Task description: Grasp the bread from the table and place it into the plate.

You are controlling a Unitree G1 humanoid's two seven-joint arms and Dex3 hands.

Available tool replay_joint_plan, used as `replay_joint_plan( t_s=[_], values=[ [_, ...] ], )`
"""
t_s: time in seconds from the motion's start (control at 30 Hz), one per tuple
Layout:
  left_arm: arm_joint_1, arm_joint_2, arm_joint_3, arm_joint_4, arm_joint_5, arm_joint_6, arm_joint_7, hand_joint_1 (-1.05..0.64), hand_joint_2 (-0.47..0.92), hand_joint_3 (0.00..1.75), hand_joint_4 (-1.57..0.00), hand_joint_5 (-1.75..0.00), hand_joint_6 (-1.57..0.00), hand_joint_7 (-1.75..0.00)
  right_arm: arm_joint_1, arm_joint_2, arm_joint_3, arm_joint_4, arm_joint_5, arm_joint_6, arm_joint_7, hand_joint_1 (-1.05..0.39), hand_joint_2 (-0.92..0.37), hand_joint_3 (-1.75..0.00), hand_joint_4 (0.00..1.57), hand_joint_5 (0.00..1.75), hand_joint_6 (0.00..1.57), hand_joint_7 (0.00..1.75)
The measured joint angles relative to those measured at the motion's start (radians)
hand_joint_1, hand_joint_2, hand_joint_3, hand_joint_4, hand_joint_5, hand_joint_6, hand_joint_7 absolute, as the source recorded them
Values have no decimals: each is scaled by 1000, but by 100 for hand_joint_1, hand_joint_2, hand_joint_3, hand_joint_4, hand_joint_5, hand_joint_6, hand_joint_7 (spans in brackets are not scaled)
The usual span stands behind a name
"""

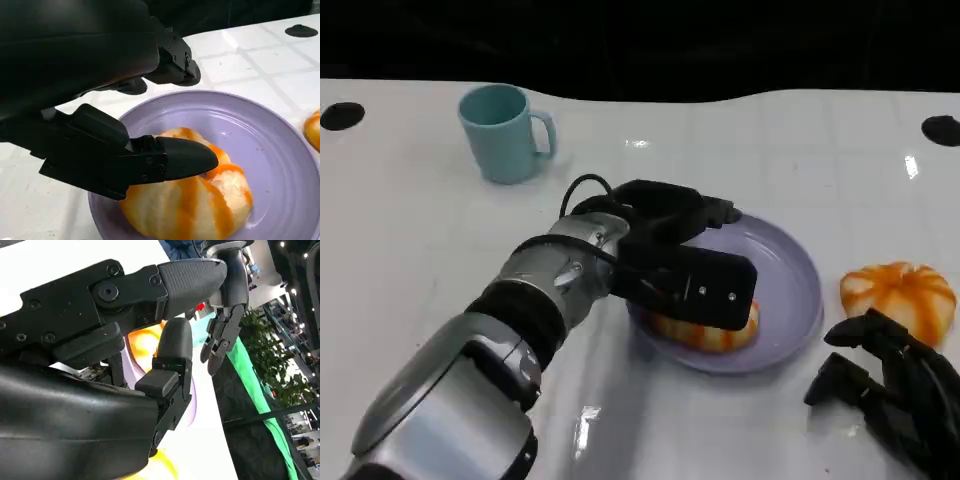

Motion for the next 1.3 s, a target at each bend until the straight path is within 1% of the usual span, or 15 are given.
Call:
replay_joint_plan(
  t_s=[0.07, 0.2, 0.27, 0.33, 0.43, 0.5, 0.6, 0.87, 0.9, 0.93, 0.97, 1.07, 1.1, 1.17, 1.3],
  values=[
    [15, 17, 18, -34, -25, -14, -28, -96, 92, 69, -16, -21, -26, -1, -2, 1, 2, 0, 0, 2, 0, -52, -92, -25, 65, 152, 58, 123],
    [133, 153, 191, -279, -294, -201, -213, -90, 92, 60, -19, -25, -30, -2, -3, 1, 4, -1, 1, 1, 10, -52, -92, -23, 67, 150, 60, 122],
    [222, 189, 289, -374, -479, -235, -332, -89, 92, 59, -20, -26, -30, -2, -3, -1, 3, -3, 1, 4, 8, -52, -92, -23, 67, 150, 60, 122],
    [289, 210, 328, -419, -550, -238, -400, -89, 92, 59, -19, -26, -30, -2, 0, -7, 0, -3, 2, 6, 6, -52, -92, -23, 68, 149, 61, 121],
    [344, 224, 347, -459, -589, -207, -451, -85, 92, 59, -29, -32, -36, -5, -1, -7, 1, -3, 0, 10, -1, -53, -92, -23, 67, 149, 60, 121],
    [410, 216, 395, -560, -706, -174, -506, -82, 92, 59, -35, -36, -40, -6, 1, -5, 5, -4, -1, 9, -1, -53, -92, -23, 67, 150, 60, 121],
    [474, 205, 438, -655, -807, -130, -549, -81, 92, 59, -36, -37, -41, -6, 3, -6, 8, -5, -1, 6, -1, -52, -92, -24, 67, 150, 60, 121],
    [498, 204, 453, -707, -819, -80, -565, -81, 92, 59, -36, -38, -41, -6, 3, -6, 11, -6, 0, 6, -2, -52, -92, -24, 66, 151, 60, 122],
    [498, 203, 454, -708, -819, -79, -565, -68, 92, 49, -60, -82, -69, -24, 3, -6, 11, -6, 0, 6, -2, -52, -92, -23, 65, 151, 59, 121],
    [515, 189, 471, -731, -863, -48, -569, -63, 92, 44, -65, -106, -76, -38, 1, -4, 14, -7, -1, 6, -2, -53, -92, -23, 65, 151, 59, 120],
    [552, 164, 509, -766, -947, -5, -569, -61, 92, 42, -68, -119, -79, -46, 3, -3, 15, -8, 0, 5, -2, -53, -92, -23, 65, 151, 58, 120],
    [712, 60, 604, -890, -1210, 178, -566, -58, 92, 40, -70, -131, -82, -55, 7, 0, 16, -15, 0, 4, -5, -53, -92, -23, 65, 150, 58, 119],
    [756, 45, 621, -910, -1248, 221, -563, -58, 92, 44, -68, -155, -73, -92, 11, 0, 16, -19, 0, 2, -8, -54, -92, -24, 66, 151, 60, 119],
    [834, 36, 647, -965, -1300, 297, -558, -58, 92, 47, -67, -169, -65, -118, 13, 0, 17, -21, -1, 1, -16, -55, -92, -24, 67, 151, 60, 119],
    [917, 22, 669, -1033, -1344, 372, -556, -58, 92, 48, -66, -173, -62, -128, 17, 0, 23, -21, -3, 1, -28, -55, -92, -24, 67, 152, 61, 118]
  ],
)
